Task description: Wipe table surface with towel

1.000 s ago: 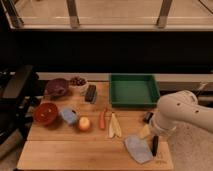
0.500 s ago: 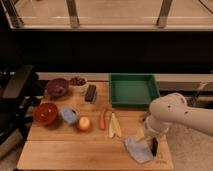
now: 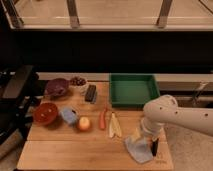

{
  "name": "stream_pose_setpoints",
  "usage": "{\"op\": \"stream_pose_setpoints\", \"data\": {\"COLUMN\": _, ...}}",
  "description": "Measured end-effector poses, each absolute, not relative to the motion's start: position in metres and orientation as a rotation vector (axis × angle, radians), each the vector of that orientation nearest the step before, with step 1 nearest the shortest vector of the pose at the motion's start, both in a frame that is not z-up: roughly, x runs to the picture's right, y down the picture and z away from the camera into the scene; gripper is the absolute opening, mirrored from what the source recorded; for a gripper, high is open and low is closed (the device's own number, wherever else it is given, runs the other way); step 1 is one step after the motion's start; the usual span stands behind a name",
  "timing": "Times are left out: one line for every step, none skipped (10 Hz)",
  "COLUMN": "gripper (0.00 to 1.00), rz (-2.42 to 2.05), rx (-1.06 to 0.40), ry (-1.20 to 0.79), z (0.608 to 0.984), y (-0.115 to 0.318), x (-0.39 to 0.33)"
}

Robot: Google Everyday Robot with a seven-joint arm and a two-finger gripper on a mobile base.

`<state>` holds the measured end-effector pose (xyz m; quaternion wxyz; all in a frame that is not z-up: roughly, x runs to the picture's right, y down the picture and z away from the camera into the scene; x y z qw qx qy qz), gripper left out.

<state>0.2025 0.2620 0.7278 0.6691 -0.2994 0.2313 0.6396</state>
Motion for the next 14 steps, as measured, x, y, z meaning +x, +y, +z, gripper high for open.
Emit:
{"op": "stream_pose_setpoints", "data": {"gripper": 0.70, "rz": 1.446, "rx": -0.686, "ry": 0.535, "z": 0.739, "y": 0.269, "x": 0.205}}
{"op": "stream_pose_setpoints", "data": {"gripper": 0.70, "rz": 1.450, "rx": -0.693, "ry": 0.543, "z": 0.745, "y": 0.273, "x": 0.207}}
{"op": "stream_pose_setpoints", "data": {"gripper": 0.70, "rz": 1.456, "rx": -0.705, "ry": 0.553, "z": 0.753, "y": 0.278, "x": 0.209}}
{"op": "stream_pose_setpoints", "data": {"gripper": 0.70, "rz": 1.460, "rx": -0.717, "ry": 0.560, "z": 0.758, "y": 0.283, "x": 0.209}}
{"op": "stream_pose_setpoints", "data": {"gripper": 0.70, "rz": 1.462, "rx": -0.731, "ry": 0.570, "z": 0.762, "y": 0.288, "x": 0.211}}
{"op": "stream_pose_setpoints", "data": {"gripper": 0.67, "rz": 1.463, "rx": -0.751, "ry": 0.580, "z": 0.768, "y": 0.296, "x": 0.212}}
{"op": "stream_pose_setpoints", "data": {"gripper": 0.61, "rz": 1.458, "rx": -0.765, "ry": 0.579, "z": 0.771, "y": 0.302, "x": 0.213}}
{"op": "stream_pose_setpoints", "data": {"gripper": 0.51, "rz": 1.452, "rx": -0.776, "ry": 0.575, "z": 0.770, "y": 0.306, "x": 0.215}}
{"op": "stream_pose_setpoints", "data": {"gripper": 0.41, "rz": 1.445, "rx": -0.786, "ry": 0.565, "z": 0.769, "y": 0.308, "x": 0.215}}
{"op": "stream_pose_setpoints", "data": {"gripper": 0.31, "rz": 1.445, "rx": -0.798, "ry": 0.555, "z": 0.767, "y": 0.310, "x": 0.213}}
{"op": "stream_pose_setpoints", "data": {"gripper": 0.19, "rz": 1.448, "rx": -0.798, "ry": 0.559, "z": 0.766, "y": 0.311, "x": 0.216}}
{"op": "stream_pose_setpoints", "data": {"gripper": 0.11, "rz": 1.447, "rx": -0.799, "ry": 0.554, "z": 0.766, "y": 0.309, "x": 0.213}}
{"op": "stream_pose_setpoints", "data": {"gripper": 0.03, "rz": 1.444, "rx": -0.801, "ry": 0.550, "z": 0.766, "y": 0.309, "x": 0.211}}
{"op": "stream_pose_setpoints", "data": {"gripper": 0.00, "rz": 1.444, "rx": -0.813, "ry": 0.537, "z": 0.760, "y": 0.310, "x": 0.210}}
